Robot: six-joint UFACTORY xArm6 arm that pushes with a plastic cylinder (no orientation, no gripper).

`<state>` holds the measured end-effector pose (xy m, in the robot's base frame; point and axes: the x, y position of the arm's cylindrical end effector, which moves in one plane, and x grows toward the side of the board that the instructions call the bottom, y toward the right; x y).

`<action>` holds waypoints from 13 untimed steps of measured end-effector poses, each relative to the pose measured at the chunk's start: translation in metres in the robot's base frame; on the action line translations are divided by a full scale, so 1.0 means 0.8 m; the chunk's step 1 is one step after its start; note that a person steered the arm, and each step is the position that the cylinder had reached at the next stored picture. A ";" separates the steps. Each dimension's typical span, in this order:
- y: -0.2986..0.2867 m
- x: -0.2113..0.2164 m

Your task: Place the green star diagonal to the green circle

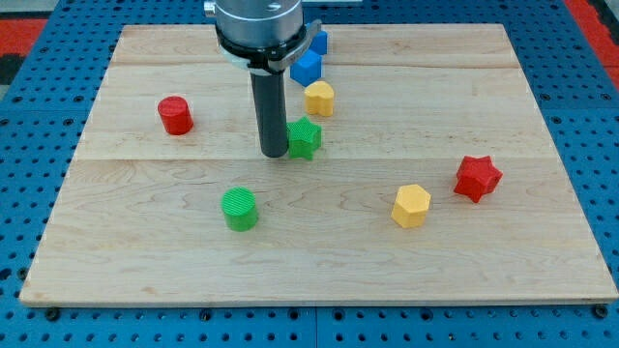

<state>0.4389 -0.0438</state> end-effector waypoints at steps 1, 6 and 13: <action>0.042 0.007; 0.110 -0.114; 0.093 -0.034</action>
